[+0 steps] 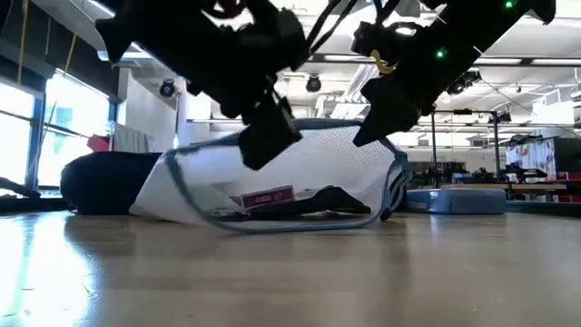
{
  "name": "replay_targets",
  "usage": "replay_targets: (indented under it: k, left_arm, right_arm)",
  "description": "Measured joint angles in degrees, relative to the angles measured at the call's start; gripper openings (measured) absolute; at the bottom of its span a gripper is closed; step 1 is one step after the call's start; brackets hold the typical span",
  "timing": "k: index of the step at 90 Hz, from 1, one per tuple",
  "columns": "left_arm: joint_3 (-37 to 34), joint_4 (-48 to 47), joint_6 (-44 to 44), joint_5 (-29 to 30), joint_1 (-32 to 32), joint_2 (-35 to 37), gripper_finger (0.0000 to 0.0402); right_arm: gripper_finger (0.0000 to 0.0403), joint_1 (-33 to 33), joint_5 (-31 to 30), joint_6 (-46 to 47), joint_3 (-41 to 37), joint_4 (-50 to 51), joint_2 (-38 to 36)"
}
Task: Unpack backpack
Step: Remove the calculator from the white zip bag
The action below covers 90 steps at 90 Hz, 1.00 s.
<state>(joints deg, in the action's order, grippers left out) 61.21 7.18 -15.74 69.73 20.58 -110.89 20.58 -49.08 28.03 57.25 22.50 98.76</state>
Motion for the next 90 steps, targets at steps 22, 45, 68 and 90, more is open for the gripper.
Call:
replay_targets:
  k: [22,45,68,90]
  left_arm:
    - [0.0,-0.5,-0.9,3.8,0.4,0.2,0.0049]
    - [0.0,-0.3,1.1,3.1,0.0,0.2,0.0005]
    - [0.0,-0.1,6.2,3.0,-0.3,0.2,0.0001]
    - [1.2,0.2,7.2,1.3,0.2,0.3,0.0]
  right_arm:
    - [0.0002,0.9,1.0,-4.7,0.0,0.0,0.0]
    - [0.0075,5.3,6.5,-14.2,1.7,0.5,0.0]
    - [0.0174,10.8,15.3,-28.8,2.7,-7.9,1.0]
    - [0.0197,5.7,2.7,-41.1,2.2,-15.4,12.4]
